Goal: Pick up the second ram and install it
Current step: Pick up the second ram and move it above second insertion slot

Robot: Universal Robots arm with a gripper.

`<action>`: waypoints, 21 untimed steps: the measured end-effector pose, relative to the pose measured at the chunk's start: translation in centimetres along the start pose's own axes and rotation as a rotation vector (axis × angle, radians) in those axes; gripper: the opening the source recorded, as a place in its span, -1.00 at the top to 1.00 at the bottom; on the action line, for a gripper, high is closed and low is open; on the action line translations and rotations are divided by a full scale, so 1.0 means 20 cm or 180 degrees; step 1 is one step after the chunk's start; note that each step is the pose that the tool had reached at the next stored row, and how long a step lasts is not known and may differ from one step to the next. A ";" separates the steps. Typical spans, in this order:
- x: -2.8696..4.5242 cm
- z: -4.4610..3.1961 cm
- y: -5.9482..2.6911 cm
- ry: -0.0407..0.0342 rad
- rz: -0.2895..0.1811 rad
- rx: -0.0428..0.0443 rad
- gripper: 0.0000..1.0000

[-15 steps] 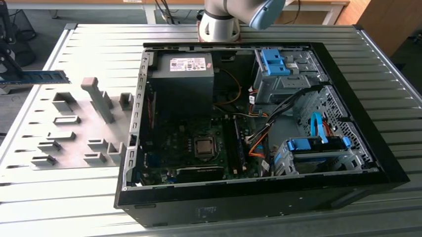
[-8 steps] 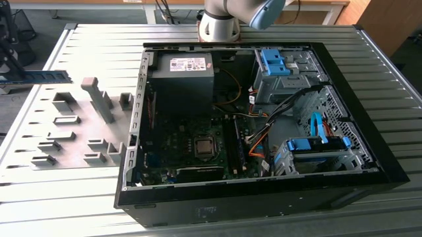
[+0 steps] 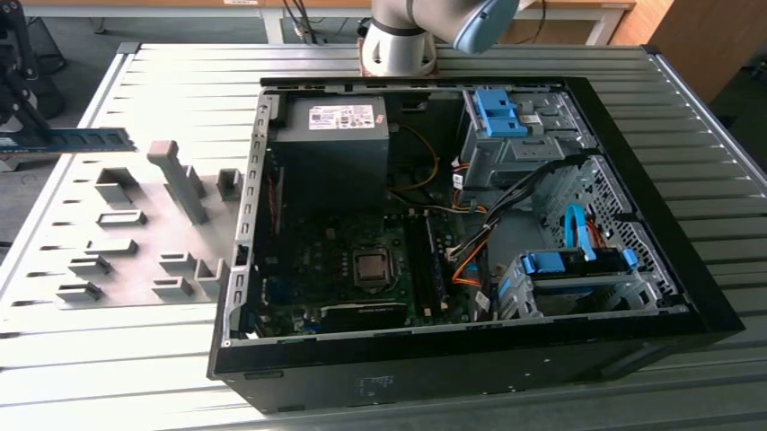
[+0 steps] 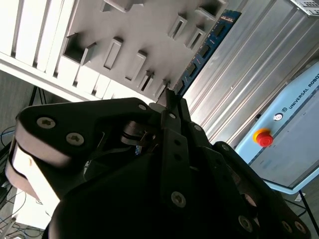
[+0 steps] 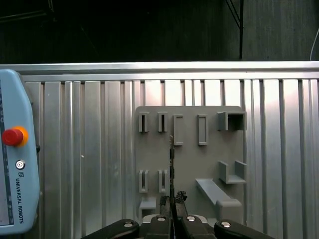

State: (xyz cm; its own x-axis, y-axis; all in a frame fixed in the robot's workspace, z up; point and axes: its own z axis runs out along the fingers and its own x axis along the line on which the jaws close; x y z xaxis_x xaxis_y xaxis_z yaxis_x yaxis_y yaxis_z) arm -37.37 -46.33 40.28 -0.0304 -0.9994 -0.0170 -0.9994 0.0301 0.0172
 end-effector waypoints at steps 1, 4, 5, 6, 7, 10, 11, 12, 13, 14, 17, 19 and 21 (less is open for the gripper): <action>0.000 0.000 -0.003 0.0000 0.0000 0.0000 0.73; -0.001 0.000 -0.014 0.0000 0.0000 0.0000 0.73; -0.001 -0.001 -0.018 0.0000 0.0000 0.0000 0.73; -0.001 -0.001 -0.021 0.0000 0.0000 0.0000 0.73; -0.001 0.000 -0.025 0.0000 0.0000 0.0000 0.73; -0.001 -0.001 -0.035 0.0000 0.0000 0.0000 0.73; -0.001 -0.001 -0.039 0.0000 0.0000 0.0000 0.73; -0.001 -0.001 -0.042 0.0000 0.0000 0.0000 0.73; -0.002 -0.001 -0.045 0.0000 0.0000 0.0000 0.73; -0.002 -0.001 -0.048 0.0000 0.0000 0.0000 0.73; -0.002 -0.001 -0.056 0.0000 0.0000 0.0000 0.73; -0.002 -0.001 -0.059 0.0000 0.0000 0.0000 0.73; -0.002 -0.001 -0.062 0.0000 0.0000 0.0000 0.73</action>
State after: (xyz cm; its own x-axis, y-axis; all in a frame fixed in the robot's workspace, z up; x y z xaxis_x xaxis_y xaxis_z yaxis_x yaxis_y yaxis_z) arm -36.13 -46.33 40.28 -0.0305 -0.9994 -0.0170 -0.9994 0.0302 0.0173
